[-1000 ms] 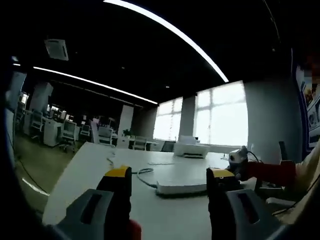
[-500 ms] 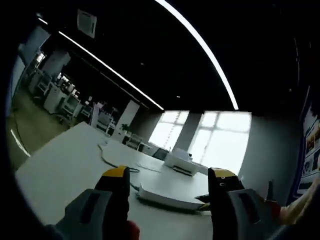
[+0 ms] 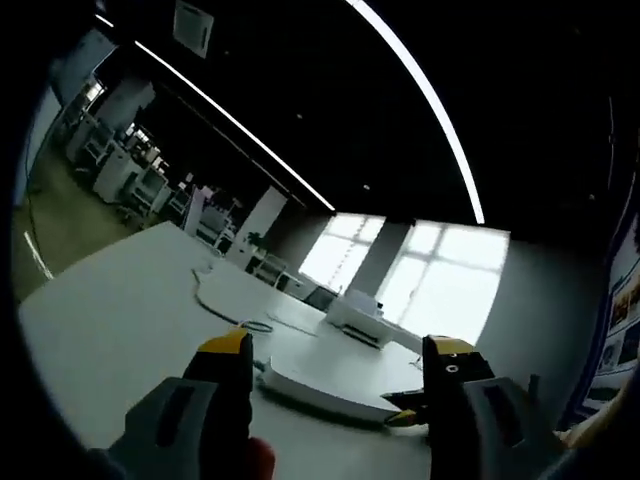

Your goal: Pick up the power strip scattered on the table, fix it on the side mounting bracket of the table, and press the switch

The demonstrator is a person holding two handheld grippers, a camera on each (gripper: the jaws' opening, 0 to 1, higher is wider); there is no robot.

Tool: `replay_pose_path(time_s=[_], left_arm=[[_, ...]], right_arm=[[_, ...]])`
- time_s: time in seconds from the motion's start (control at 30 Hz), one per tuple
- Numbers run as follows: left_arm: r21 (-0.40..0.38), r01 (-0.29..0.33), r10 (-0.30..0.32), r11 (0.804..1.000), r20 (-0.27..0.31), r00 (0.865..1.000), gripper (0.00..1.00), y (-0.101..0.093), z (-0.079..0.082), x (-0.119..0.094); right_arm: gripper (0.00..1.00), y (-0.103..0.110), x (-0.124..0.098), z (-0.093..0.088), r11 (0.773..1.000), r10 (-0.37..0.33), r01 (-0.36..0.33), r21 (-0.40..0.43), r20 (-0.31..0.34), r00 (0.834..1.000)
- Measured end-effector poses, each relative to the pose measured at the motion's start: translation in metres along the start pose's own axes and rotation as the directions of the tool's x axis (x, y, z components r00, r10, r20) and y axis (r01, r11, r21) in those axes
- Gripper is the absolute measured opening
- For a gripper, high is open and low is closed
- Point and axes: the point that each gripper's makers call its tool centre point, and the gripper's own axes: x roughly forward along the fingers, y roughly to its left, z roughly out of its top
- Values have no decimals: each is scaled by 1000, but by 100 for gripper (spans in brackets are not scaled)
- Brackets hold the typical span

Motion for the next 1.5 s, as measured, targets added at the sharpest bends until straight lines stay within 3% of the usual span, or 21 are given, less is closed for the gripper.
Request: replay_pose_path(time_s=[0.43, 0.73, 0.87, 1.1, 1.3, 1.5], left_arm=[[-29, 10, -11, 1000, -40, 999, 76, -14, -21, 21], [-70, -25, 19, 997, -85, 996, 76, -10, -28, 32], [-85, -53, 43, 995, -123, 991, 76, -18, -40, 34], [-182, -84, 52, 980, -172, 984, 75, -22, -51, 43], [-176, -62, 30, 982, -176, 984, 75, -42, -55, 48], [-201, -70, 29, 977, -198, 980, 75, -46, -61, 55]], right_arm=[[46, 0, 0, 0, 1000, 4, -4, 13, 2, 1000], [46, 0, 0, 0, 1000, -1, 1, 27, -6, 1000], [46, 0, 0, 0, 999, -3, 3, 38, -4, 1000], [46, 1, 0, 0, 999, -5, 5, 49, 7, 1000], [46, 2, 0, 0, 999, -20, 19, 40, 8, 1000], [46, 1, 0, -1, 999, -24, 24, 40, 5, 1000]])
